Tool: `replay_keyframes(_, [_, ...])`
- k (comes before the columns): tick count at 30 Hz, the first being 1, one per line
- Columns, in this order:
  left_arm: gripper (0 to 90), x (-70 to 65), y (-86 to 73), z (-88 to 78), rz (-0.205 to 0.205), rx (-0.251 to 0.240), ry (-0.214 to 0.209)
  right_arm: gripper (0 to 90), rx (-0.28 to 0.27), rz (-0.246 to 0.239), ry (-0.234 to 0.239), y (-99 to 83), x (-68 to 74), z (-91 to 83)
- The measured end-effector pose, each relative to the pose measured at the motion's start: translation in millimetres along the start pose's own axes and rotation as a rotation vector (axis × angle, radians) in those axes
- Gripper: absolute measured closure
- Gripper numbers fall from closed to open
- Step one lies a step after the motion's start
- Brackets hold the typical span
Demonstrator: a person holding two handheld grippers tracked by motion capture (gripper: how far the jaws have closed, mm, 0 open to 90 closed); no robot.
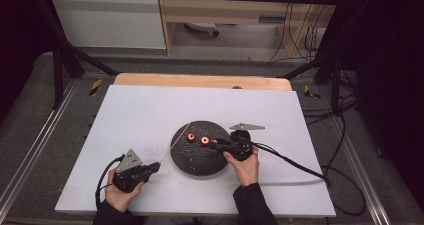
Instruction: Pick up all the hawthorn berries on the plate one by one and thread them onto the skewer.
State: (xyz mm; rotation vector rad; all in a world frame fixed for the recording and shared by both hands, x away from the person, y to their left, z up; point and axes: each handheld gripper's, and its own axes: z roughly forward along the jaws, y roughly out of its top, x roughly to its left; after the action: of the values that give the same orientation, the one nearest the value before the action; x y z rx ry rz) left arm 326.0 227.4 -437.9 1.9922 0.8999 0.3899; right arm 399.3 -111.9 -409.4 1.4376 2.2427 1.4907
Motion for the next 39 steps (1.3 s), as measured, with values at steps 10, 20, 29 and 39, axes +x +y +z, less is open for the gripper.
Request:
replay_keyframes(10, [88.0,-2.6,0.0,0.8,-0.005,-0.010,0.002,62.2,-0.152,0.058,0.047,-4.5,7.3,3.2])
replay_keyframes(20, [88.0,-7.2,0.6,3.7,-0.007,-0.017,0.003,62.3,-0.267,0.114,0.072,1.2,8.1,3.1])
replay_keyframes(29, [88.0,-12.0,1.6,5.8,-0.007,-0.036,0.007,62.3,-0.362,0.153,0.093,9.0,5.3,5.0])
replay_keyframes(39, [88.0,-18.0,3.0,9.1,-0.025,-0.059,0.003,62.2,-0.461,0.193,0.111,17.5,2.2,6.2])
